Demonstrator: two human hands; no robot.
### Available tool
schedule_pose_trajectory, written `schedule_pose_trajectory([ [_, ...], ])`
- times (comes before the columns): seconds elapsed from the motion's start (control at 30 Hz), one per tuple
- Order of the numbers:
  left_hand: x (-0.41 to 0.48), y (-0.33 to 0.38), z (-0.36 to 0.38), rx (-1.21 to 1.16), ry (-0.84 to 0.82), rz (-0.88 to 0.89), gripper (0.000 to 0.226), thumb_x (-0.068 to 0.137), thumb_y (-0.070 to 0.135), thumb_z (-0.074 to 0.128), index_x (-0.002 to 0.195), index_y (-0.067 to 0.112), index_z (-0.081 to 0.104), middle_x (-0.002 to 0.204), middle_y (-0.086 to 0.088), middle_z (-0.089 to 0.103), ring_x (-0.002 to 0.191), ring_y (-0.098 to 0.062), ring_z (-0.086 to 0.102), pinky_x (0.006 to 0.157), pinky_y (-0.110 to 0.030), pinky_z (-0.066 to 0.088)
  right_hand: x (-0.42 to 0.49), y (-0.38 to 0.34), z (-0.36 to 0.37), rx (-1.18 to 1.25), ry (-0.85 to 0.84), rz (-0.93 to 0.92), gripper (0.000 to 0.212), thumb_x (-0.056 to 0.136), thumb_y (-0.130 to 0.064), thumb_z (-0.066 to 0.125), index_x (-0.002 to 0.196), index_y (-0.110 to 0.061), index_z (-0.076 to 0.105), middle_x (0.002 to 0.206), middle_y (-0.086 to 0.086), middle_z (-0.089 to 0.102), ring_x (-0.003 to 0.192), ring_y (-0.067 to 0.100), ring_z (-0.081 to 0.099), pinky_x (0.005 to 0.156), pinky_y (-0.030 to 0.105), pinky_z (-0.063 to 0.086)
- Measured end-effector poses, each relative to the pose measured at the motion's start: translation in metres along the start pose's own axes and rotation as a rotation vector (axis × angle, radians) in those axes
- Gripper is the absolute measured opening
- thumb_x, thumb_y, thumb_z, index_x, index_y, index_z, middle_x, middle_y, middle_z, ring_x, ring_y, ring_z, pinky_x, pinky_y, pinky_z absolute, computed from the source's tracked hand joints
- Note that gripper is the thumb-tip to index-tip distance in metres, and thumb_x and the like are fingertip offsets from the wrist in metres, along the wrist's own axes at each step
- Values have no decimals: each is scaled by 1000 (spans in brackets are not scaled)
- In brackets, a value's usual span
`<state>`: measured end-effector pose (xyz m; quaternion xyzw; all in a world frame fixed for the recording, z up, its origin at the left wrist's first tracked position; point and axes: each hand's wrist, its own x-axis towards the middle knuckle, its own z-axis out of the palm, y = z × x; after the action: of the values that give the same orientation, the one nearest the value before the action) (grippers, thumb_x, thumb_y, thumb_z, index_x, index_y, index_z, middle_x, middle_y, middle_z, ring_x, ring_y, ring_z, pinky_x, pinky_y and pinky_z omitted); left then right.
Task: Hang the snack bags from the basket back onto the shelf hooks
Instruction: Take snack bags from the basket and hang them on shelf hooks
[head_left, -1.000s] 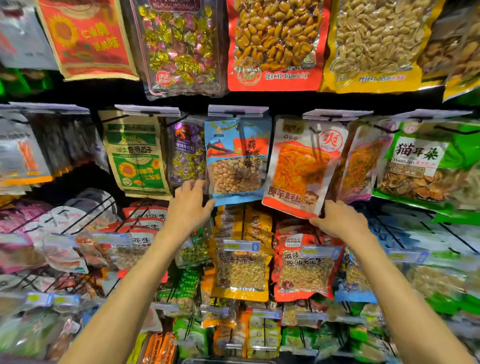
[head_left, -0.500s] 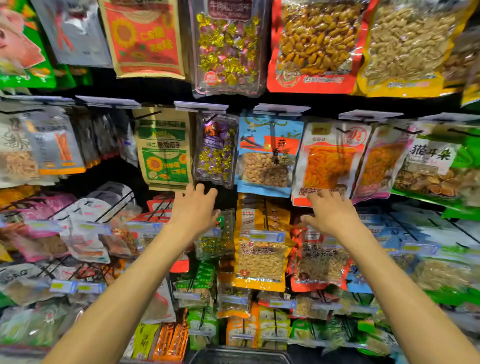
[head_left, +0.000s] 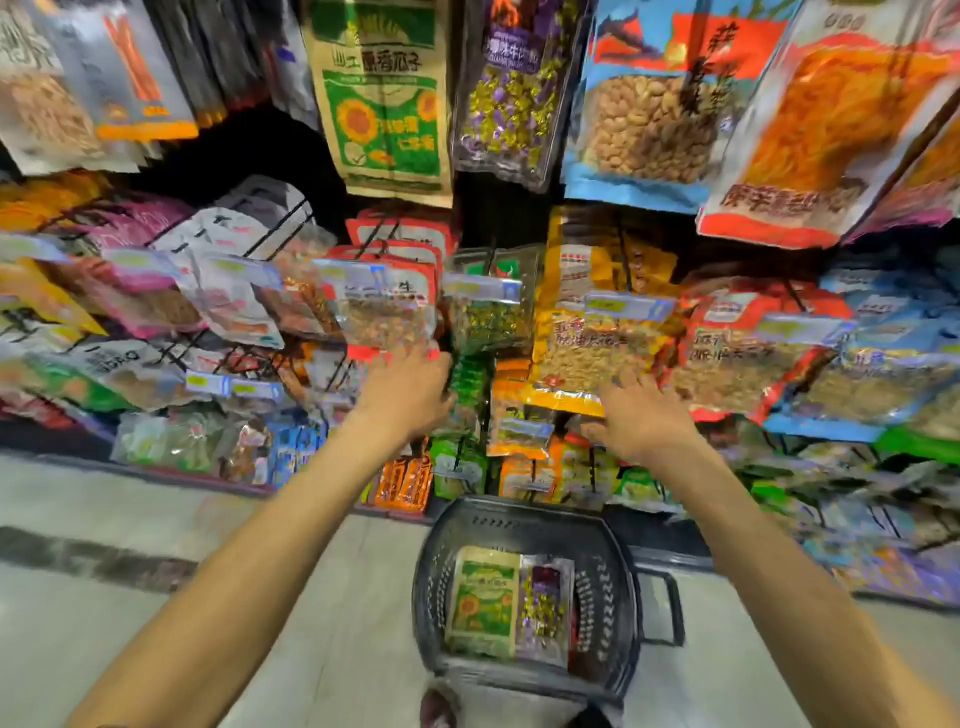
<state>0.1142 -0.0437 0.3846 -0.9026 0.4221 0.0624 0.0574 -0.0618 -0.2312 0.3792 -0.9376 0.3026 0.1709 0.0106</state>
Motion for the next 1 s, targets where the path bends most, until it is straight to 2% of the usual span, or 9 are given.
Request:
schedule_pose_trajectory([
  [0.07,-3,0,40,-36,-66,-15,50,96,45,48,137,16,46,137,-15,49,130,-37,43,103,-53,38,7,-10,38,-3,-79,-45,64,95,-54,51,145,-17,39,151,14,33,135,35,37,105,50,40],
  [0.2,-14,6,121,-66,-179,-33,43,96,43,48,129,16,52,129,-14,56,123,-36,51,95,-47,44,16,-25,116,23,-246,-103,62,93,-53,54,144,-20,42,142,10,47,125,32,50,93,43,50],
  [0.3,-26,16,179,-97,-323,-38,42,98,41,46,129,15,54,130,-15,57,128,-36,49,95,-45,45,19,-31,176,11,-360,-110,57,95,-52,51,139,-17,45,137,13,47,122,35,49,91,44,47],
  [0.4,-35,24,235,-154,-416,-68,38,98,35,46,130,15,52,129,-14,58,122,-34,52,93,-43,44,24,-33,238,45,-454,-110,53,95,-48,50,139,-18,45,134,16,49,122,37,49,91,45,46],
  [0.57,-31,39,332,-223,-562,-139,39,97,37,49,127,12,52,123,-15,60,118,-35,51,92,-44,44,47,-36,348,90,-623,-60,48,95,-44,51,131,-14,52,134,18,53,123,38,50,96,46,47],
  [0.7,-20,56,424,-300,-657,-173,33,98,38,46,117,13,57,116,-13,64,110,-33,58,87,-41,47,68,-39,439,87,-702,-53,41,92,-37,52,125,-13,55,124,16,59,112,37,57,91,45,51],
  [0.8,-4,67,503,-362,-737,-212,37,96,37,52,122,11,57,118,-14,64,109,-34,60,86,-42,49,87,-44,503,73,-728,-50,47,95,-33,55,135,-8,50,134,17,52,122,37,52,93,46,47],
  [0.9,11,76,574,-430,-787,-243,37,94,32,55,124,11,56,115,-15,65,105,-34,62,87,-43,52,114,-44,570,98,-749,-29,43,93,-33,59,127,-6,56,126,16,59,115,35,58,92,44,52],
  [1.0,28,83,641,-511,-747,-279,44,91,26,59,131,11,46,112,-16,65,106,-37,63,87,-45,52,137,-39,633,160,-776,-1,37,93,-30,58,119,-5,59,119,17,62,110,35,60,87,40,52],
])
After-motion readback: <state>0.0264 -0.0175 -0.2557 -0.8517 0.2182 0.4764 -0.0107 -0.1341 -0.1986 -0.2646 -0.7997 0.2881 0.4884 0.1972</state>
